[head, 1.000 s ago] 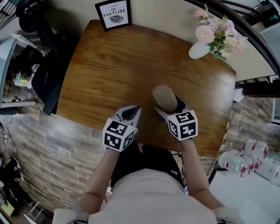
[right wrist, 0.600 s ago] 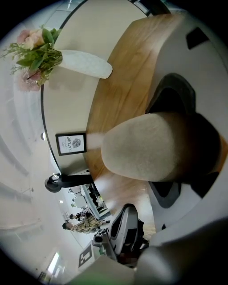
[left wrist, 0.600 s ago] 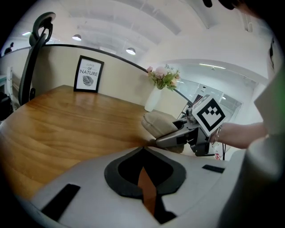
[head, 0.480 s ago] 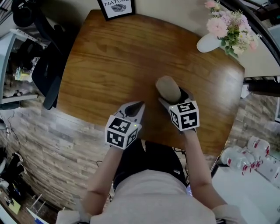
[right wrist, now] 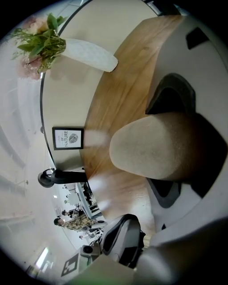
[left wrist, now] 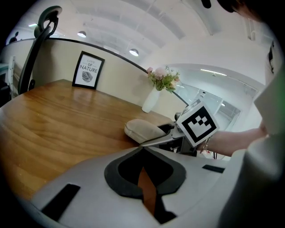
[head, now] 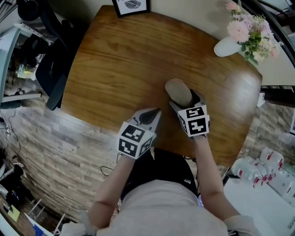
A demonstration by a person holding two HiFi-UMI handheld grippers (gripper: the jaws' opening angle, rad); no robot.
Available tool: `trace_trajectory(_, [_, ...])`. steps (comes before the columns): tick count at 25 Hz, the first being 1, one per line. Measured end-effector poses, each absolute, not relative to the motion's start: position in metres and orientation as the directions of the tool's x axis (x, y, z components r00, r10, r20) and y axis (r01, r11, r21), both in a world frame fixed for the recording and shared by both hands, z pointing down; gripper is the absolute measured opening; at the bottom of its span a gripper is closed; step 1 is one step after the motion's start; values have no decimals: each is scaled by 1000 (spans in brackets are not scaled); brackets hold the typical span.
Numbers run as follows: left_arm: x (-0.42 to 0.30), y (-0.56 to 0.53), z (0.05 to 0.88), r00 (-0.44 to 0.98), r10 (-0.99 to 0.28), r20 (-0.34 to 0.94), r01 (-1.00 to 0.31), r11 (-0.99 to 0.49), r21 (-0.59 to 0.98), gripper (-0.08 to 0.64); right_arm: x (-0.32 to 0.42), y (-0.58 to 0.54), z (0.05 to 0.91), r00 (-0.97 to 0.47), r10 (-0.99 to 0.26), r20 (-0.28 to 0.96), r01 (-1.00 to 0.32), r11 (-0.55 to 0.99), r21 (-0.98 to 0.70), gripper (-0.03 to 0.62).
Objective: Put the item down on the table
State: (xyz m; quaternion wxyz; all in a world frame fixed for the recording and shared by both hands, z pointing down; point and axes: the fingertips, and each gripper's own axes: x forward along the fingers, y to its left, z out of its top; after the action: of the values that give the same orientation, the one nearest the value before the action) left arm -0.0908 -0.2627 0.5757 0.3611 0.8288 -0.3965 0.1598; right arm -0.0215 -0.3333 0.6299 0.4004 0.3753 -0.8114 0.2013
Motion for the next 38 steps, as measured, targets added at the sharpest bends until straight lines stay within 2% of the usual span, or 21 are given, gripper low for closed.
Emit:
trace_trajectory(12, [-116,-278,556,598,-585,547,-801,-415,432,12,-28,-325,593,-467,-488,737,-753,656,-44,426])
trace_trajectory(20, [-99,-286,514,658,-596,460,-751,-468,466,12,-24,-316,516,-584,-592,556,-786,585,-202,404])
trace_trajectory(25, [-79,-290,473,739,-564,368,-672,-576,466,12,-25,-315,457,-633,-652,416,-768,594,-237,345])
trace_trajectory(28, [-73,-294,452,745,-567,352,-667,-620,412,12,-22,-312,428,-645,-690,328,-764,598,-243,289])
trace_trajectory(29, [-71,-294,445,750,-565,345,-662,-638,393,12,-21,-311,421,-648,-698,304,-761,600,-245,253])
trace_trajectory(30, [-69,-294,438,753,-562,342,-657,-657,369,12,-21,-309,415,-651,-702,289,-759,603,-245,213])
trace_trajectory(34, [-64,-296,415,751,-561,348,-652,-713,257,12,-18,-301,397,-655,-709,259,-755,616,-224,149])
trace_trajectory(38, [-61,-298,400,755,-570,324,-647,-728,228,12,-13,-295,378,-649,-731,210,-761,618,-199,67])
